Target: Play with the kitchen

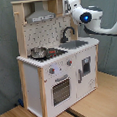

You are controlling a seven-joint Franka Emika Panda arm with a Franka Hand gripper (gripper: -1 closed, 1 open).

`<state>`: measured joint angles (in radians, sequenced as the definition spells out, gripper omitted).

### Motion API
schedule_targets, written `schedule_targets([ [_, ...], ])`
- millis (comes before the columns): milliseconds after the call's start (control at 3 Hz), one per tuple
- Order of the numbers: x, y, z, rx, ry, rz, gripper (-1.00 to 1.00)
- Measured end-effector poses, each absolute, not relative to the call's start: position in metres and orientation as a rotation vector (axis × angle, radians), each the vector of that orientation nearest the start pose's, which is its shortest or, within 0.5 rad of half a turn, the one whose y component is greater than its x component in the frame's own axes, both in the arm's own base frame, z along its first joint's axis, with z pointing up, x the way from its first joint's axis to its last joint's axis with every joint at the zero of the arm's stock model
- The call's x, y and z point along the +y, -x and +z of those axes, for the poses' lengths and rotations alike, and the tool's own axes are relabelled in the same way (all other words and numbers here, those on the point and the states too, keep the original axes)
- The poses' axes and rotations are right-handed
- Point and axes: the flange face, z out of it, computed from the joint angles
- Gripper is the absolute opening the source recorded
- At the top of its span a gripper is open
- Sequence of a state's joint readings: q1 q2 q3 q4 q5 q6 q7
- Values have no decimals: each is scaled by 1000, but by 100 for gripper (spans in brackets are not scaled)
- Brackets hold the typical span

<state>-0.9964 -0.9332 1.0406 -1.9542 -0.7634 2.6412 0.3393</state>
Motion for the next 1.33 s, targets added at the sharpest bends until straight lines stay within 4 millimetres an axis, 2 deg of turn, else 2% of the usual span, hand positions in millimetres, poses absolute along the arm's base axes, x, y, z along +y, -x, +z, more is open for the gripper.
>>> schedule_targets([
  [333, 291, -462, 696, 449, -1474, 1173, -100],
  [667, 295, -482, 688, 465, -1456, 1152, -100],
  [1000, 315, -471, 706, 456, -1405, 1116, -100],
  [1333, 334, -445, 713, 444, -1410, 1111, -100],
])
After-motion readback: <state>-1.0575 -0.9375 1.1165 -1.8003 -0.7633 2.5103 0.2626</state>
